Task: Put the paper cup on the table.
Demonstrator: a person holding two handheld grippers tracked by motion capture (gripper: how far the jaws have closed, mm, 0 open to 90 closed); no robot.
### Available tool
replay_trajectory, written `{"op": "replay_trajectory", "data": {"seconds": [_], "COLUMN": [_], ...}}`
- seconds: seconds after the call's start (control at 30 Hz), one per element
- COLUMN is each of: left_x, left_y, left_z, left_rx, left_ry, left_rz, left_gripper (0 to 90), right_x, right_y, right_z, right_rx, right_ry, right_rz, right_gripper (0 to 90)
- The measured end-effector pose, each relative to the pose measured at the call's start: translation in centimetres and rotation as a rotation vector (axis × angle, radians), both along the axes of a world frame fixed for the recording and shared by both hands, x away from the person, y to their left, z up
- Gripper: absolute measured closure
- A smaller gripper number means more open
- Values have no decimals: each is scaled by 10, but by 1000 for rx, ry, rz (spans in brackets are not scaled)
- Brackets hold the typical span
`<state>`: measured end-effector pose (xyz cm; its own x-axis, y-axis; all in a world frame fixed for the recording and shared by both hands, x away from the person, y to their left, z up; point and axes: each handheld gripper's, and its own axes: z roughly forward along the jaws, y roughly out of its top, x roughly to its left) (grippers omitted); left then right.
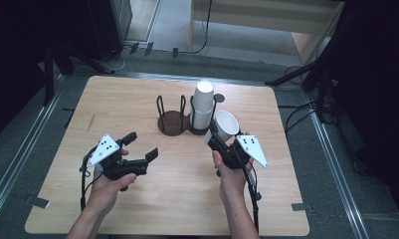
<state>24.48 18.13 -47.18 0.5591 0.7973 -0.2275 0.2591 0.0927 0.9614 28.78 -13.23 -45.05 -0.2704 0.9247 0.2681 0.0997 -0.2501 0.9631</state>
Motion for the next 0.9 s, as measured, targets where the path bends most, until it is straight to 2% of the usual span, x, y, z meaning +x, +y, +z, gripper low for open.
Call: {"op": "replay_trajectory", "data": {"seconds": [0.23, 0.5, 0.7, 0.9], "left_x": [-3, -8, -12, -15], "left_y": [8, 22, 31, 41], "left_z": [-2, -6, -10, -18], "left_rx": [10, 11, 10, 11], "left_ry": [4, 18, 28, 49], "left_rz": [24, 58, 82, 105], "left_gripper": [57, 57, 58, 58], "right_x": [5, 13, 21, 33], "right_y": [1, 1, -2, -11], "right_z": [-4, -8, -11, -17], "right_rx": [-30, -64, -84, -112], "right_ry": [-30, -42, -39, -32], "right_rz": [-12, -20, -28, -60], "right_gripper": [302, 302, 302, 303]}}
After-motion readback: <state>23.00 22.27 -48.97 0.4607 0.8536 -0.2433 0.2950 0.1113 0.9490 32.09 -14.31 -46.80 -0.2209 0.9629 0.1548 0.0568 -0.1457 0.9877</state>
